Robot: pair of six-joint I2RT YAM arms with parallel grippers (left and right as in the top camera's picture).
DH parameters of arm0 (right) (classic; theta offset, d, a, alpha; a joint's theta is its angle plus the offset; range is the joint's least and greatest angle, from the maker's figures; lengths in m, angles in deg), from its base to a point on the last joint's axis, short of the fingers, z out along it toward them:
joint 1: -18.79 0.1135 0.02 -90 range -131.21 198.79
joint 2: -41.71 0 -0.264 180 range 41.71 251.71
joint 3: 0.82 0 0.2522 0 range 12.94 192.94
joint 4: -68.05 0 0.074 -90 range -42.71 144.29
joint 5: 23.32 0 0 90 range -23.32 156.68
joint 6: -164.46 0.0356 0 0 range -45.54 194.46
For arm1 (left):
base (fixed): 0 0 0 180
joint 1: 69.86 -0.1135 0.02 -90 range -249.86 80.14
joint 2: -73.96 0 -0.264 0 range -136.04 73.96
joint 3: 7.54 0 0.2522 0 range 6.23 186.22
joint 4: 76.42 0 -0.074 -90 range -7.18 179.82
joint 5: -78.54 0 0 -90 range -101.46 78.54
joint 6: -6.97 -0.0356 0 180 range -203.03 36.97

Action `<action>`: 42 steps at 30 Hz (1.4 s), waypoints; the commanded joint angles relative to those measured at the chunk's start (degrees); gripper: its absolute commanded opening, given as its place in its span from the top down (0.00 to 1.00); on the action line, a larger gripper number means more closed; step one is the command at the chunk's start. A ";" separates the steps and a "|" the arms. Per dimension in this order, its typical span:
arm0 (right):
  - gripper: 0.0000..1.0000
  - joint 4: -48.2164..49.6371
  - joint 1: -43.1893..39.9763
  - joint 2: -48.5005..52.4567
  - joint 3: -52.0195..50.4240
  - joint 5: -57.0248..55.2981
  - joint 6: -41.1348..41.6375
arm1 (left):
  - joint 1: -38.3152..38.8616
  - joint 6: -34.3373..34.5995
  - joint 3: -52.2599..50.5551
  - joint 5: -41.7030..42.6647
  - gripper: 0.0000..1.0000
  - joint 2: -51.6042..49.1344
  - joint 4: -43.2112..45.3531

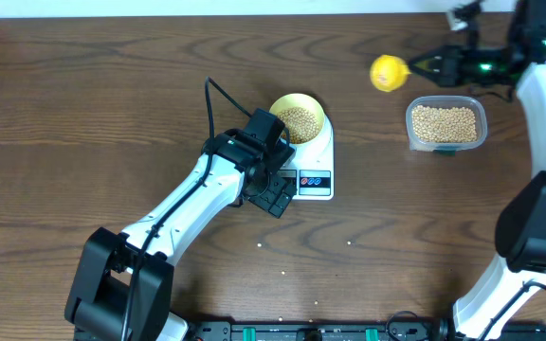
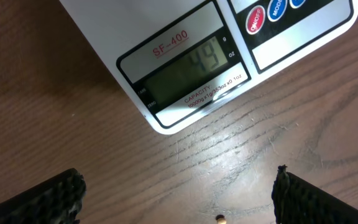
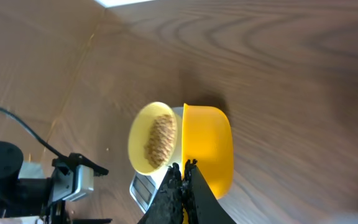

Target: Scoop item into bowl and weigh 50g on scale

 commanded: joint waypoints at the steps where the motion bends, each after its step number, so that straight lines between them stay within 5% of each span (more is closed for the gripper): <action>1: 0.99 2.03 3.48 0.02 1.01 1.79 -0.79 | 0.02 0.57 -0.79 -0.74 0.02 -0.15 -0.15; 12: 0.99 9.01 10.88 0.02 1.01 1.77 -0.96 | 0.02 0.55 -0.79 -0.72 0.02 -0.15 -0.15; 34: 0.99 9.64 21.66 0.02 1.01 -7.48 -27.34 | 0.02 0.57 -0.79 -0.74 0.02 -0.15 -0.15; 42: 0.99 10.45 22.67 0.02 1.01 -11.72 -27.80 | 0.02 0.55 -0.79 -0.74 0.02 -0.15 -0.15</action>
